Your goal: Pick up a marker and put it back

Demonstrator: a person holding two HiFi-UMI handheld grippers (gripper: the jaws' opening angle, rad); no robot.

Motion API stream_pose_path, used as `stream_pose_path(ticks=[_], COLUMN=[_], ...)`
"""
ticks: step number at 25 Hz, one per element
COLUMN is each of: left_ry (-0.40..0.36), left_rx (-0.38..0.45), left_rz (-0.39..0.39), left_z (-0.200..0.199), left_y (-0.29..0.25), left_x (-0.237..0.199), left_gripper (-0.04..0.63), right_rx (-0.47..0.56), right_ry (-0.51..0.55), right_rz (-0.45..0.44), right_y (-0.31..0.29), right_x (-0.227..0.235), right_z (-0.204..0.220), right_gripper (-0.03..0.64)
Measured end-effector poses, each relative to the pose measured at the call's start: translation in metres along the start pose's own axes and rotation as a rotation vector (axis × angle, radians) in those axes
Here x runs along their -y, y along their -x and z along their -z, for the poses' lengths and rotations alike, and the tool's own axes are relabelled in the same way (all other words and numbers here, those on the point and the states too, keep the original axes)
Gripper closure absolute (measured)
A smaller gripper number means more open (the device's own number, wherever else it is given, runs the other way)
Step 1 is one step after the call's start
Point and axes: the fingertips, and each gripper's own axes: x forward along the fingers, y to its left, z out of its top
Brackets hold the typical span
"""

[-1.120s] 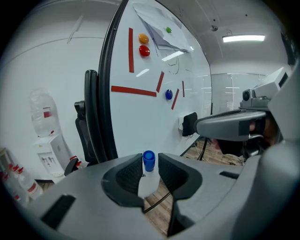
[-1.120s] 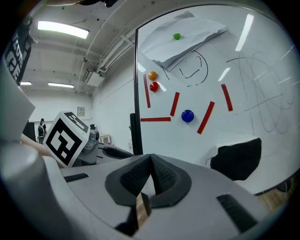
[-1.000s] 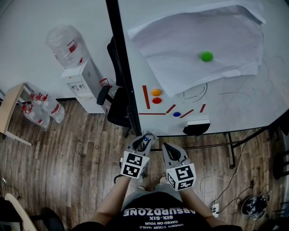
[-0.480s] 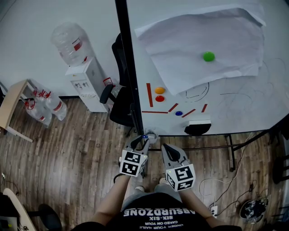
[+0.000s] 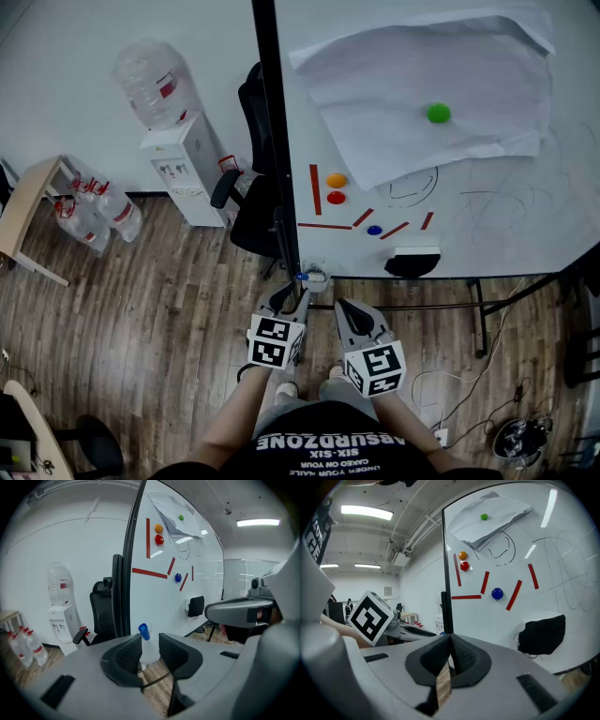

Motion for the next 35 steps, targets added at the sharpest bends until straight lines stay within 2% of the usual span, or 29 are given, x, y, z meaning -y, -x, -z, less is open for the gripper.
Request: stream_pose_path(ticks=[8,15,22,35], left_ry=[0.023,0.036,0.054,0.054], left_rx=[0.019,0.077,0.124,0.132], left_rz=[-0.013,-0.022,0.009,0.020], left_z=[0.000,-0.010,-0.019,-0.021], left_y=[0.011,0.025,0.033,0.041], left_x=[0.007,0.011,0.020,0.025], left_gripper=[0.506,0.581,0.588,0.588], right_rx=[-0.002,-0.002,0.007,-0.005], right_ry=[0.000,-0.002,-0.006,-0.023], right_rz=[-0.030,-0.048,-0.057,-0.059], right_y=[0.000,0.001,0.000,0.001], right_x=[-0.009,-0.015,-0.020,-0.027], right_z=[0.001,0.000,-0.004,-0.001], right_gripper=[0.618,0.618,0.618,0.618])
